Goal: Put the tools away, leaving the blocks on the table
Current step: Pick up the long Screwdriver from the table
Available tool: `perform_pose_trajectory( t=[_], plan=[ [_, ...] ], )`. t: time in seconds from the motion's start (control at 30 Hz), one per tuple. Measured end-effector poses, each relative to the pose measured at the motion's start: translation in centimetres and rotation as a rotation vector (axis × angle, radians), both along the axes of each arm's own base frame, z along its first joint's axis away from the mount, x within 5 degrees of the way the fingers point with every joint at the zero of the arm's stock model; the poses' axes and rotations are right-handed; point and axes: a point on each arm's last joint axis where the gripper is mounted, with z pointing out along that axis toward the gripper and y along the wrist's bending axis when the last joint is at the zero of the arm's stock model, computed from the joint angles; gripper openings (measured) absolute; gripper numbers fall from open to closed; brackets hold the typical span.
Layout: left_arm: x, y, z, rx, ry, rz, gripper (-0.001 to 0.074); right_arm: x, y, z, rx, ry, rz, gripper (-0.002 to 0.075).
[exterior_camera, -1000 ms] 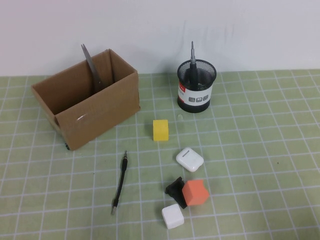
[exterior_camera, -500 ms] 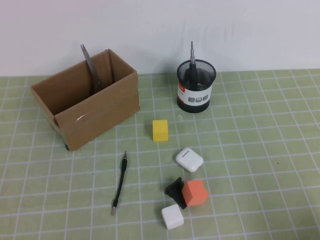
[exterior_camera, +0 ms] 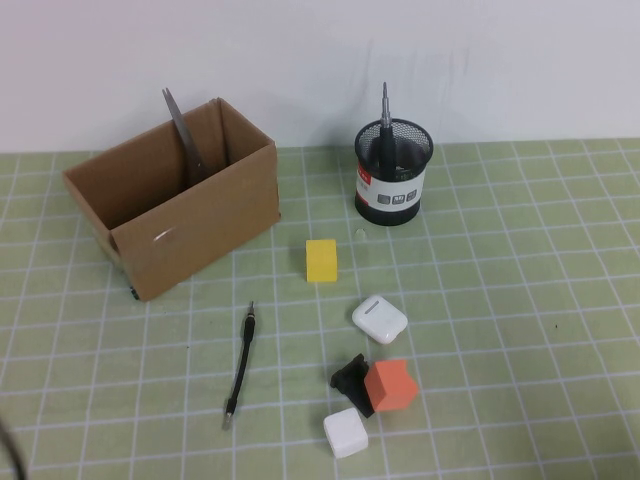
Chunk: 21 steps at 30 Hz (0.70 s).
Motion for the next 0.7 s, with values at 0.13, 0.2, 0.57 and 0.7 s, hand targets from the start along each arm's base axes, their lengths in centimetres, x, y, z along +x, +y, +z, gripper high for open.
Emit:
perform_pose_trajectory(
  t=[0.13,0.2,0.57,0.7],
  plan=[
    [2.6,-0.2,0.0,-0.02,0.236,-0.01,-0.0004,0.0,0.0,0.0,0.0,0.0,0.0,-0.0008],
    [3.6,-0.5,-0.5,-0.08,0.311,-0.027,-0.0004,0.0,0.0,0.0,0.0,0.0,0.0,-0.0008],
    [10.3,-3.6,-1.6,0.024,0.901,-0.37,-0.0004,0.0,0.0,0.0,0.0,0.0,0.0,-0.0007],
    [13.6,-5.7,-2.2,0.051,0.995,-0.458,-0.0004,0.0,0.0,0.0,0.0,0.0,0.0,-0.0008]
  ],
)
